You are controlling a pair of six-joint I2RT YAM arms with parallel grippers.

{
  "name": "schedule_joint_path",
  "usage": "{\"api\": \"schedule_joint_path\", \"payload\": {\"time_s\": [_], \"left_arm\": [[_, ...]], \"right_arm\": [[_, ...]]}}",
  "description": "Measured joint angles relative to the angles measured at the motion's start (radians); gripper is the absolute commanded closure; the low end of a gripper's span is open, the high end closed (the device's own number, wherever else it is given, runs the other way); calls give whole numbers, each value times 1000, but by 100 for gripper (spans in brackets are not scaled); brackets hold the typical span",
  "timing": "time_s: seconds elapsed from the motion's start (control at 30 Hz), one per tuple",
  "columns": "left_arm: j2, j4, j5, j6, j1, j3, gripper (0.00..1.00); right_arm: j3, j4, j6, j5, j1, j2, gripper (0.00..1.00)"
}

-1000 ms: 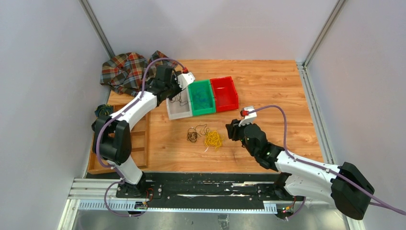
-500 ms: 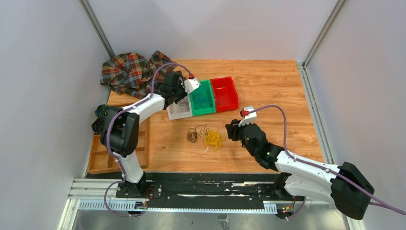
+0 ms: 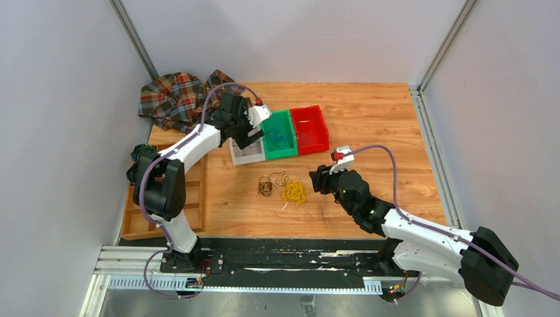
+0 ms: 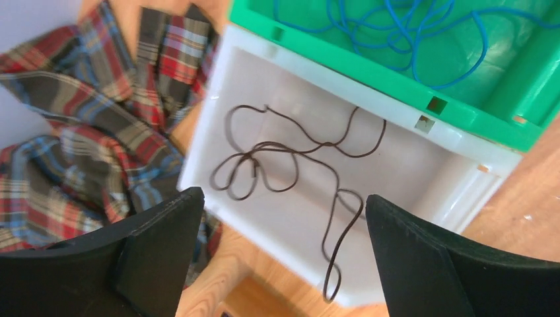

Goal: Untangle the cables

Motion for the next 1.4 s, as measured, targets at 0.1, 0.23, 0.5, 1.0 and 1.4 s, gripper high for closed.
{"api": "schedule_joint_path", "payload": {"time_s": [0.1, 0.23, 0.5, 1.0, 1.4], "left_arm": [[-55, -103, 69, 0, 30, 68, 2], [-152, -226, 181, -1, 76, 154, 2], [-313, -366, 350, -34, 81, 122, 13], [-354, -557, 497, 13, 61, -73, 1], [-355, -543, 538, -30, 42, -122, 1]], "right_arm": [[12, -4, -10, -19, 0, 5, 49], [57, -4, -28, -60, 0, 54, 44], [200, -3, -60, -143, 23, 261, 44], [355, 3, -80, -389, 62, 583, 44], [409, 6, -47, -424, 62, 714, 63]]}}
